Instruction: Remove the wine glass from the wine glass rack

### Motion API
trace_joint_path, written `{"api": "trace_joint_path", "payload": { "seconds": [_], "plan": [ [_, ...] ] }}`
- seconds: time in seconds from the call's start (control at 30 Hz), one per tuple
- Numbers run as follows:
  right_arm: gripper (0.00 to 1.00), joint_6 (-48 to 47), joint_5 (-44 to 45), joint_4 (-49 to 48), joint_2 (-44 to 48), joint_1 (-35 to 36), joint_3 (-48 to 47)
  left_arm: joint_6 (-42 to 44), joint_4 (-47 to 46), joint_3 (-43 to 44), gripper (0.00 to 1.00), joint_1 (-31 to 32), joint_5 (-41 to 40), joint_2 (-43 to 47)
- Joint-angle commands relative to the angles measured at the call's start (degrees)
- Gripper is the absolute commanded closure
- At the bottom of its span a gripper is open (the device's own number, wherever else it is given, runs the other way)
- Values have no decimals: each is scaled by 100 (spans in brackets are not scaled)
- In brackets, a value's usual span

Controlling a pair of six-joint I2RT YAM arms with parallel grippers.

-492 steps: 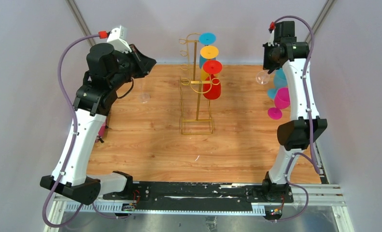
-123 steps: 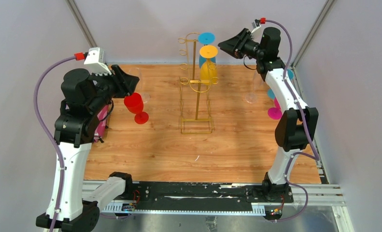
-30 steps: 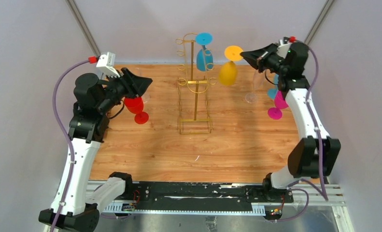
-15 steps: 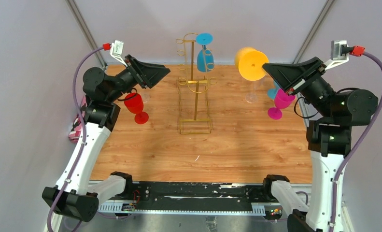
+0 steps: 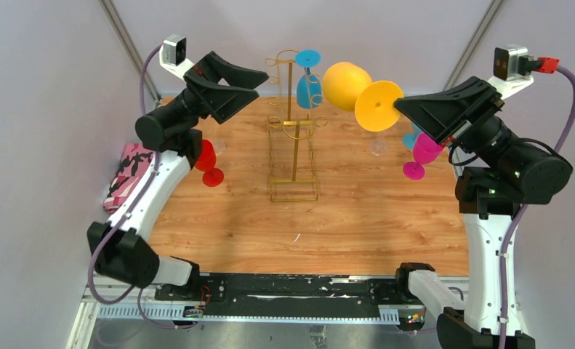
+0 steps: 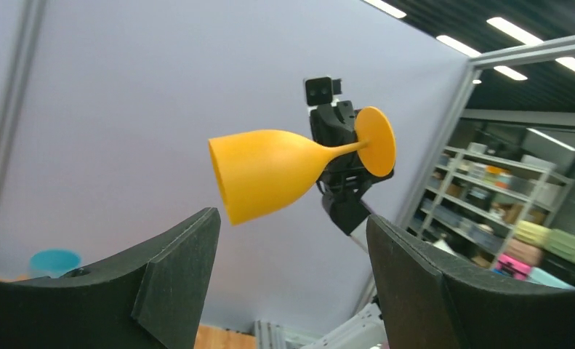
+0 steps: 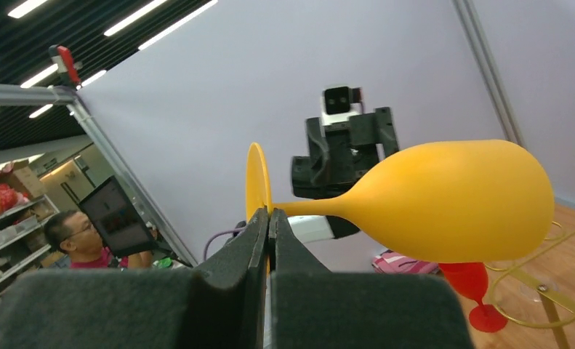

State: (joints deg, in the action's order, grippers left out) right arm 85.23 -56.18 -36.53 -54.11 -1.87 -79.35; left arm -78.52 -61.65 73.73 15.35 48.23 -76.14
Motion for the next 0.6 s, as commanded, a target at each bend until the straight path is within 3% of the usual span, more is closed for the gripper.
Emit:
{"api": "trace_joint_path", "payload": {
  "seconds": [0.0,0.27,0.43,0.57],
  "plan": [
    [100,720,-71,-1143,100,128,-292,-2084,-2773,126,21,58,-12,-816],
    [100,883,148,-1474,-243,584,-357,-1834,-2773,64,21,389,-167,-1094],
    [100,-586,298,-145,-403,1722,-499,-1918,-2774,393,21,799,-259,-1356],
    [100,-977,389,91,-628,2273,-528,-1871,-2775,546,21,1132,-300,-1453]
  ]
}}
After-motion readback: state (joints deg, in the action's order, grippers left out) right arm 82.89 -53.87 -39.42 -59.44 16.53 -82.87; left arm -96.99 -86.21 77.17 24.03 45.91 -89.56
